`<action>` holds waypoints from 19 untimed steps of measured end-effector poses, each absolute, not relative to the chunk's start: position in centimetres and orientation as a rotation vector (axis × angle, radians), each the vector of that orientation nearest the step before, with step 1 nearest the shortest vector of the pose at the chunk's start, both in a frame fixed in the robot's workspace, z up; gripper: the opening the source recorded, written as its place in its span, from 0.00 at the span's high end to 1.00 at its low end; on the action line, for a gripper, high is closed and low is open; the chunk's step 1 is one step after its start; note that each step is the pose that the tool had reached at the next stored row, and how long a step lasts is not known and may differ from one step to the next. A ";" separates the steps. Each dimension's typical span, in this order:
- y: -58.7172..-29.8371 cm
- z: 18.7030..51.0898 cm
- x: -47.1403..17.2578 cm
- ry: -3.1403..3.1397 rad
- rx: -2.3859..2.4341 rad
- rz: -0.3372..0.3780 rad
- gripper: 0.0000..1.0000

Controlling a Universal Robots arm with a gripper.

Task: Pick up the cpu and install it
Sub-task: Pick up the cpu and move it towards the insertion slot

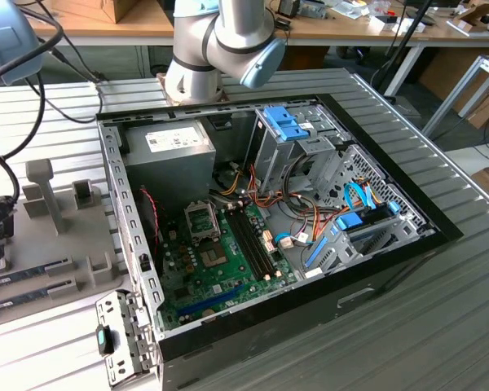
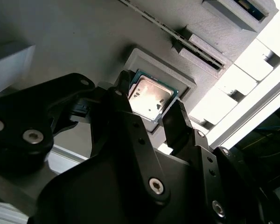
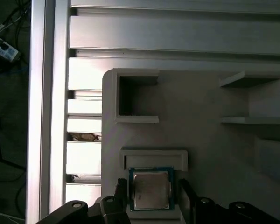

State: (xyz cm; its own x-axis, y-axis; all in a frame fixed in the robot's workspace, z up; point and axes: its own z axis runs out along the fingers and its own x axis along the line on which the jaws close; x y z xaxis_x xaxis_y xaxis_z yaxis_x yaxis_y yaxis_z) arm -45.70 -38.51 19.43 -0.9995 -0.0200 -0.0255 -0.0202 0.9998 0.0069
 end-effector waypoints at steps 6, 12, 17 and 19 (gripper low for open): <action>-38.5 19.2 -45.7 3.116 -0.032 0.005 0.44; -38.5 19.1 -45.7 3.116 -0.032 0.005 0.46; -38.5 19.1 -45.7 3.116 -0.032 0.005 0.53; -38.5 19.1 -45.7 3.116 -0.032 0.005 0.53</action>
